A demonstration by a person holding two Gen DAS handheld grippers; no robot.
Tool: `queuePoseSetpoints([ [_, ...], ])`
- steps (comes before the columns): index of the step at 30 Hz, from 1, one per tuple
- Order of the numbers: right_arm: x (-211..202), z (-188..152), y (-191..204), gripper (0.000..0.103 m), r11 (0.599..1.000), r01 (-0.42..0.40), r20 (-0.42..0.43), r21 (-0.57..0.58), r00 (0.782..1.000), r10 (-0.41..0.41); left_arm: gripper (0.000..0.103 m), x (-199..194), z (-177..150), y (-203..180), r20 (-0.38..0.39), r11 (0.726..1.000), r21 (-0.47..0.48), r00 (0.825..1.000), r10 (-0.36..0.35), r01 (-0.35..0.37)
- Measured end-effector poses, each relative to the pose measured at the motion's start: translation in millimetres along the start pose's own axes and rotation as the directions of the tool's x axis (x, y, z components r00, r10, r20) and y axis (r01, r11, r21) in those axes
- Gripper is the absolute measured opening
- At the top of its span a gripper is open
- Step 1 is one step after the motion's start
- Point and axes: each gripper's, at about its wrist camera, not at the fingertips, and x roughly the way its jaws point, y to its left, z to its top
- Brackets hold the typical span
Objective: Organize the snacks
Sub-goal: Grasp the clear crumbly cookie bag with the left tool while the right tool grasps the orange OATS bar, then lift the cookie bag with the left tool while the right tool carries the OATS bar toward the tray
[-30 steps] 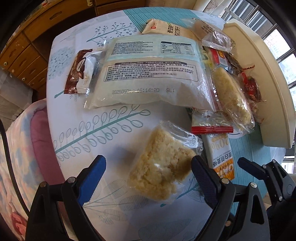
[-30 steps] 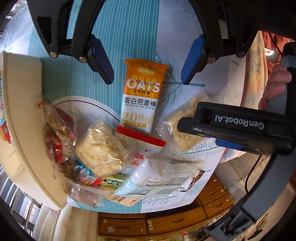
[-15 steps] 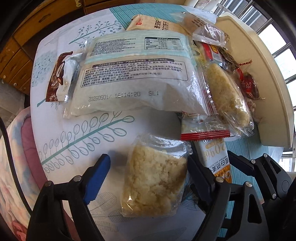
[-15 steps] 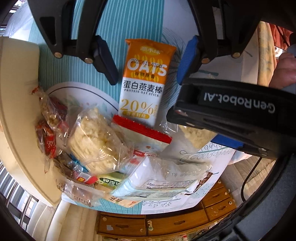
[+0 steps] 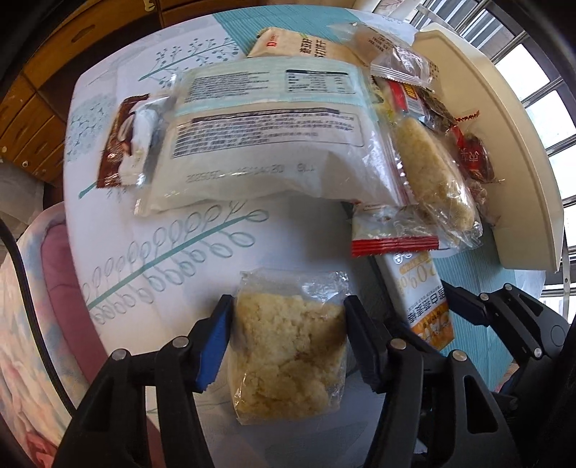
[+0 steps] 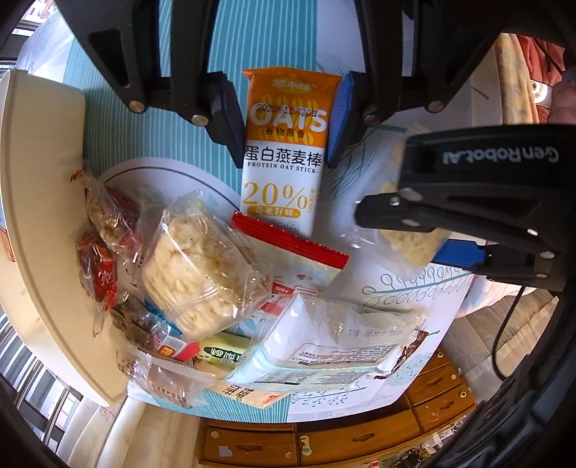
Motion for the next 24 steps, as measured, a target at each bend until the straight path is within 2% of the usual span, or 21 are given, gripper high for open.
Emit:
queuePoseSetpoints([
  [11,-25.7,-6.4,30.7,0.041,0.999,-0.013,-0.014,-0.031,1.000,0.013,0.060,-44.9,-42.0,42.1,0.074,0.997,-0.077,0.997,-0.009,0.015],
  [24,-87.1,-6.0,58.3,0.041,0.994,-0.032,0.094,-0.109,0.995,0.042,0.060,-113.6,-107.7,51.1,0.178,0.979,-0.190,0.983,-0.042,0.076],
])
